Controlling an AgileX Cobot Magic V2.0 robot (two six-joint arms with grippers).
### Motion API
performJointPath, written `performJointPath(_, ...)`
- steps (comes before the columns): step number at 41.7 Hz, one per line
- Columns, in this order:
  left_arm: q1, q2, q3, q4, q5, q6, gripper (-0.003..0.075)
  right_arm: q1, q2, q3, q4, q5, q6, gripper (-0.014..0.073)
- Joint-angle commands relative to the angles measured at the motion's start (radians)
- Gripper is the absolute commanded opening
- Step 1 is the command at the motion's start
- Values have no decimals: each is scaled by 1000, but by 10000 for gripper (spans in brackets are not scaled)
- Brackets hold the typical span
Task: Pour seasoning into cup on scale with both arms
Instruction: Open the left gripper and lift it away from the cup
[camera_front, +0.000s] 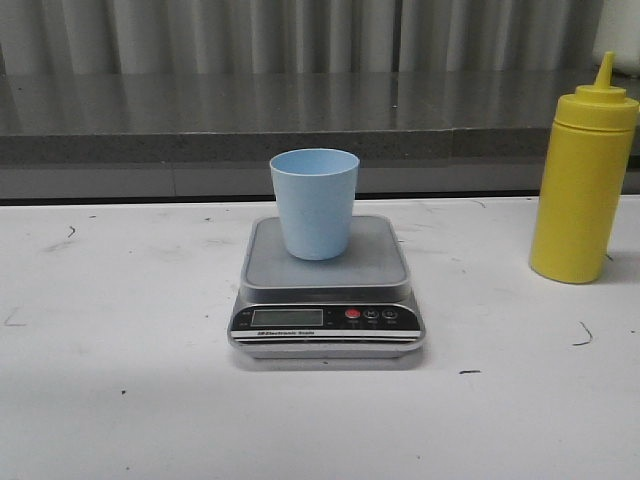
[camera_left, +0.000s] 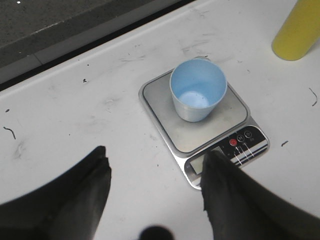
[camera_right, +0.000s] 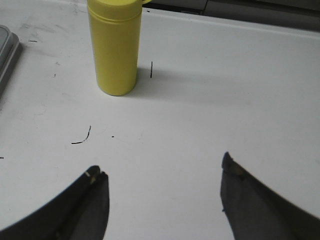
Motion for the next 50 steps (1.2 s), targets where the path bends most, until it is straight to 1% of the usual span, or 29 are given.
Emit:
performJointPath(1, -5, -143, 66, 7, -77, -3, 400, -6, 8, -25, -10, -66, -9, 500)
performJointPath(13, -5, -446, 296, -27, -77, -4, 400, -6, 8, -25, -10, -66, -9, 500)
performJointPath(23, -5, -622, 418, -36, -77, -4, 400, -6, 8, -25, -10, -66, -8, 500)
performJointPath(29, -5, -663, 448, -36, -77, -4, 400, -6, 8, -25, -9, -66, -7, 500)
performJointPath(40, -5, -663, 447, -36, -77, -4, 400, -3, 8, -25, 1, -75, -9, 507)
performJointPath(43, -5, -663, 447, -36, -77, -4, 400, 6, 10, -25, 1, -74, -12, 538)
performJointPath(47, -5, -663, 447, -36, -77, -4, 400, 29, 10, -25, 1, -74, -19, 600)
performJointPath(50, -5, -663, 447, -36, -77, -4, 400, 53, 12, -25, 1, -76, -19, 607)
